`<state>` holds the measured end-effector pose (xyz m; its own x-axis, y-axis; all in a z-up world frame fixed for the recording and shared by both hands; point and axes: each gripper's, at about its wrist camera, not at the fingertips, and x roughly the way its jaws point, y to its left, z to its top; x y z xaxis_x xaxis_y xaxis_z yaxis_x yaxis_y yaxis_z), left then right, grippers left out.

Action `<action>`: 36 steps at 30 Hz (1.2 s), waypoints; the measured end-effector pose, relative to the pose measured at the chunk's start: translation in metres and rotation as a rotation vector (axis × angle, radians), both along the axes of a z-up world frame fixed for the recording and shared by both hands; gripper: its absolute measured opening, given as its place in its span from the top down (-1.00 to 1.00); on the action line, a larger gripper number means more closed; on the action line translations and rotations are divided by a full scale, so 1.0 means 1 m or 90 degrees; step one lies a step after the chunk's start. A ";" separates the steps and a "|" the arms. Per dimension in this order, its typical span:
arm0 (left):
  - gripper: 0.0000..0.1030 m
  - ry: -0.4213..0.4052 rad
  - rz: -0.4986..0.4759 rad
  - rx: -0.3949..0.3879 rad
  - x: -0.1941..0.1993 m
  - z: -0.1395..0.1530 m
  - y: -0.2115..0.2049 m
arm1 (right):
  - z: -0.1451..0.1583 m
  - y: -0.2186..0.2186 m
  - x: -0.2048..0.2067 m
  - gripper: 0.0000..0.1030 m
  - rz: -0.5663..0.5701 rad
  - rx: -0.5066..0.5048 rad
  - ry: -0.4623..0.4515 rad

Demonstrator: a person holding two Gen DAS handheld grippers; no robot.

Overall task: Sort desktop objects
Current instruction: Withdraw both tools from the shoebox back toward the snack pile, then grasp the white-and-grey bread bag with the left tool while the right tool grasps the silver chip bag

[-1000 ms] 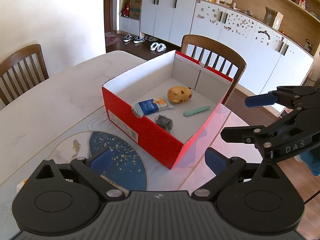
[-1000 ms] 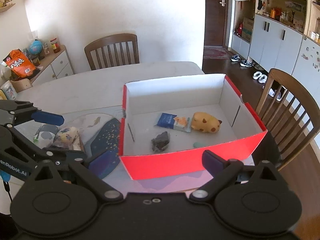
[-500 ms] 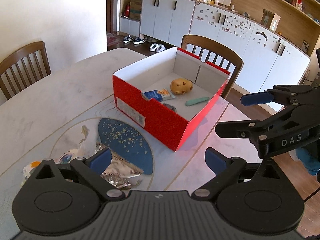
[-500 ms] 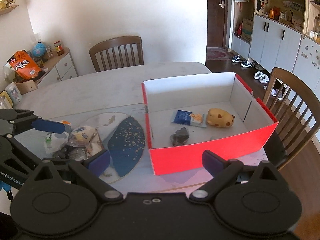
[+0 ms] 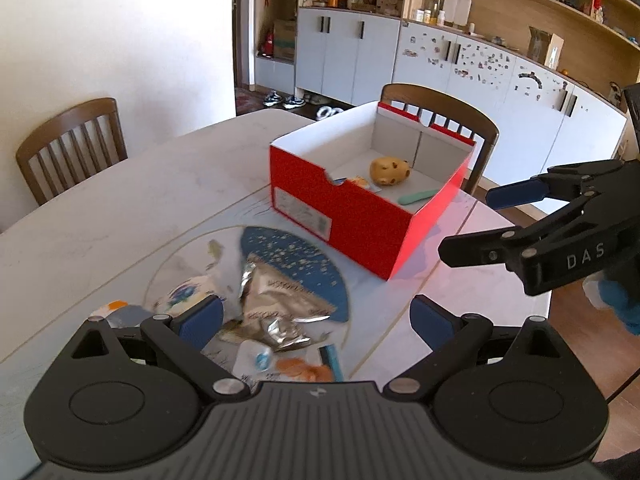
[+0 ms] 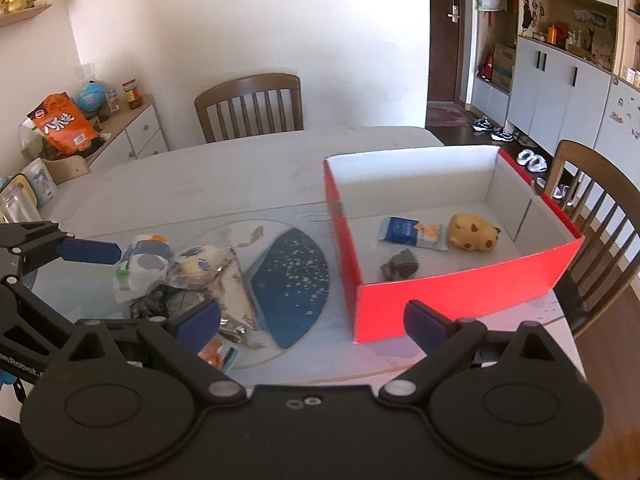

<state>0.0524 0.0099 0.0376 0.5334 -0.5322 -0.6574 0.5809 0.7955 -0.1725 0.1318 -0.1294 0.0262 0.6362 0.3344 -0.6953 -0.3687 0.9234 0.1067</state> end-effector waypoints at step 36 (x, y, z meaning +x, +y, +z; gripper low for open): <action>-0.94 -0.033 0.102 0.035 0.021 -0.066 0.073 | -0.034 0.063 0.021 -0.84 0.060 -0.025 0.026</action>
<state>0.0734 0.0832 -0.0283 0.6428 -0.4023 -0.6518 0.4533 0.8858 -0.0996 0.1529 -0.0665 -0.0076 0.5739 0.3631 -0.7340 -0.4495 0.8889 0.0883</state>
